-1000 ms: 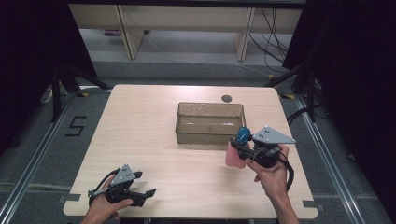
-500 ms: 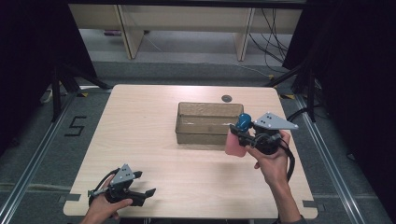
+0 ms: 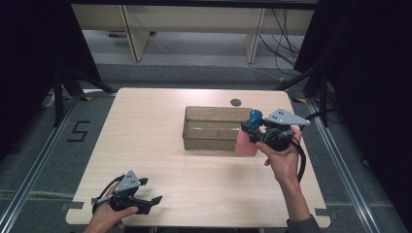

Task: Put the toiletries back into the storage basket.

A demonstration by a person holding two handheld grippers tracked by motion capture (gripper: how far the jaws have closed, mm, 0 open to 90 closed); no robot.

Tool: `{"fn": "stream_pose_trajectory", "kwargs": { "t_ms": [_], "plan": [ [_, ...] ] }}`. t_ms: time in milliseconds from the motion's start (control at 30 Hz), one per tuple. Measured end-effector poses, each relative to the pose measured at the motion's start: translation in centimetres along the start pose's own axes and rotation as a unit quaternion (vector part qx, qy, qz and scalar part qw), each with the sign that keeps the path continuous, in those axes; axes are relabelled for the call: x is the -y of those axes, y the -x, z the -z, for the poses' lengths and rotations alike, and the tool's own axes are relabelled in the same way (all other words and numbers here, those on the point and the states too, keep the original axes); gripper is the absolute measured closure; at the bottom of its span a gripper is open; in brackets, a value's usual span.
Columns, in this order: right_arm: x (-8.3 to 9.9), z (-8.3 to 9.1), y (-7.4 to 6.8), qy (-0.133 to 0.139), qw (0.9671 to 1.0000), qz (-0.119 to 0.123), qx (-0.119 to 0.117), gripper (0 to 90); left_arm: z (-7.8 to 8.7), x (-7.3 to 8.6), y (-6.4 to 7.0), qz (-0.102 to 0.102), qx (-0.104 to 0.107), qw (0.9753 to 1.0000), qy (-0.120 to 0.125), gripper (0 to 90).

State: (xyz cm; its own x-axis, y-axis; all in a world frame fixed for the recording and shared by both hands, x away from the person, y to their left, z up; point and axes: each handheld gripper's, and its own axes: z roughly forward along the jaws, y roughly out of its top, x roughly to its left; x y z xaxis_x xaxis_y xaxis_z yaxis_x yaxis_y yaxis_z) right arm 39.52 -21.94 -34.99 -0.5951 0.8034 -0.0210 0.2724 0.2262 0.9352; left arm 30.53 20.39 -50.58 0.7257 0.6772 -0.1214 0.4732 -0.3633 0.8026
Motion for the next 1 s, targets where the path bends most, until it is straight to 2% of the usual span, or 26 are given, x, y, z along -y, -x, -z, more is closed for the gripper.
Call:
{"fn": "stream_pose_trajectory", "kwargs": {
  "t_ms": [267,300,400,433,467,500,533,667,700,767,833,867,900,933,967,1000],
  "plan": [
    [-0.4,-1.2,1.5,0.005,0.9998,-0.009,0.015,53.4,0.0,0.1,0.0,0.000,0.001,1.0000,0.002,14.8],
    [-0.5,-1.2,1.5,-0.005,0.9997,-0.018,0.012,53.4,0.0,0.0,0.0,0.001,0.000,1.0000,0.003,14.8],
    [-0.7,-1.9,2.1,-0.001,0.9998,-0.017,0.012,53.4,0.0,0.0,0.0,-0.001,0.003,1.0000,0.002,14.8],
    [-0.8,-2.1,2.2,0.002,0.9998,-0.016,0.013,53.4,0.1,0.0,0.1,-0.002,-0.001,1.0000,-0.006,14.8],
    [-0.9,-2.4,2.4,0.002,0.9998,-0.014,0.013,53.4,0.0,0.1,0.1,0.000,0.002,1.0000,0.004,14.8],
    [-1.0,-2.5,2.5,-0.001,0.9998,-0.018,0.012,53.4,0.0,0.0,0.1,-0.001,-0.001,1.0000,0.003,14.8],
    [-1.1,-2.8,2.8,0.006,0.9998,-0.009,0.015,53.5,0.0,0.0,0.1,-0.001,0.001,1.0000,0.002,14.8],
    [-1.2,-3.7,3.4,0.002,0.9997,-0.020,0.016,53.4,0.1,0.0,0.0,-0.003,0.002,1.0000,-0.004,14.8],
    [-1.2,-3.9,3.6,-0.001,0.9996,-0.025,0.010,53.5,0.0,0.1,0.1,0.000,0.002,1.0000,0.004,14.8],
    [-1.1,-4.3,4.0,0.000,0.9997,-0.018,0.015,53.5,0.1,0.0,0.1,-0.003,0.000,1.0000,-0.005,14.8],
    [-1.0,-4.7,4.1,-0.002,0.9995,-0.026,0.019,53.5,0.1,0.0,0.1,-0.002,0.001,1.0000,-0.005,14.8],
    [-1.0,-4.9,4.4,0.002,0.9998,-0.013,0.017,53.4,0.0,0.0,0.0,-0.002,0.002,1.0000,0.001,14.8],
    [-1.0,-5.1,4.4,-0.001,0.9997,-0.022,0.011,53.5,0.0,0.1,0.1,-0.002,0.002,1.0000,0.002,14.8],
    [-1.0,-5.2,4.5,0.001,0.9996,-0.023,0.019,53.5,0.0,0.0,0.1,-0.002,0.003,1.0000,0.001,14.8],
    [-1.0,-5.3,4.7,0.002,0.9998,-0.010,0.020,53.4,0.1,0.0,0.1,-0.004,0.007,1.0000,-0.002,14.8],
    [-0.9,-5.5,4.6,-0.003,0.9995,-0.023,0.019,53.4,0.1,0.0,0.1,-0.004,0.007,1.0000,-0.001,14.8]
  ]
}}
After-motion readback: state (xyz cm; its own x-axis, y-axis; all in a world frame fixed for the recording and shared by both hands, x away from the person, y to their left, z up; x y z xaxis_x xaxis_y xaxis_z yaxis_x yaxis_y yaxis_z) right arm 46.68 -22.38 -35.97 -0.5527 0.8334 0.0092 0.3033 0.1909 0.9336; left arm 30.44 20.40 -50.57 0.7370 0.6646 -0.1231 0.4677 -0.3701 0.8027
